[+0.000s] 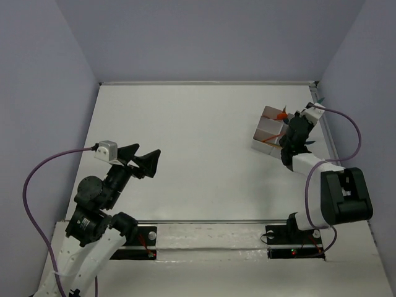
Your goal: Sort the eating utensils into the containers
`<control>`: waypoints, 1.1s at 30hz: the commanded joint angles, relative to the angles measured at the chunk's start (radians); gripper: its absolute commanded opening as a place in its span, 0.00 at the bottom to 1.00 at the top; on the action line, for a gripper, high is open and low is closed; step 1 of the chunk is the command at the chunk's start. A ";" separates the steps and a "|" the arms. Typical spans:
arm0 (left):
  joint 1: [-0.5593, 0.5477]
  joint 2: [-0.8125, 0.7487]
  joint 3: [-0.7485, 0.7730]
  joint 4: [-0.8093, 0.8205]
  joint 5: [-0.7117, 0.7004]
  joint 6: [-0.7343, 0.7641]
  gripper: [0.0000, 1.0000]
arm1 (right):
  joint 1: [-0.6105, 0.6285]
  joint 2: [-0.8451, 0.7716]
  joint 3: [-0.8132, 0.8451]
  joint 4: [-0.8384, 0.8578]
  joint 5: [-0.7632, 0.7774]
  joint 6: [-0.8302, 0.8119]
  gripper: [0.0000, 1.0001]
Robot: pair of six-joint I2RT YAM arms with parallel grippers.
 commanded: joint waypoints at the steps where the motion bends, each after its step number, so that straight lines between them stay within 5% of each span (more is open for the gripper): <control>1: -0.010 0.002 0.040 0.041 -0.011 0.013 0.99 | -0.005 0.041 -0.002 0.224 -0.014 -0.056 0.07; 15: 0.008 0.039 0.040 0.046 -0.014 0.013 0.99 | -0.005 0.104 -0.067 0.249 -0.046 0.056 0.07; 18: 0.008 0.045 0.040 0.046 -0.015 0.013 0.99 | -0.005 0.062 -0.077 0.209 -0.051 0.086 0.17; 24: 0.028 0.056 0.040 0.047 -0.014 0.012 0.99 | -0.005 -0.057 -0.019 -0.010 -0.106 0.171 0.52; 33: 0.059 0.074 0.039 0.052 -0.006 0.012 0.99 | 0.027 -0.284 0.018 -0.301 -0.285 0.324 0.67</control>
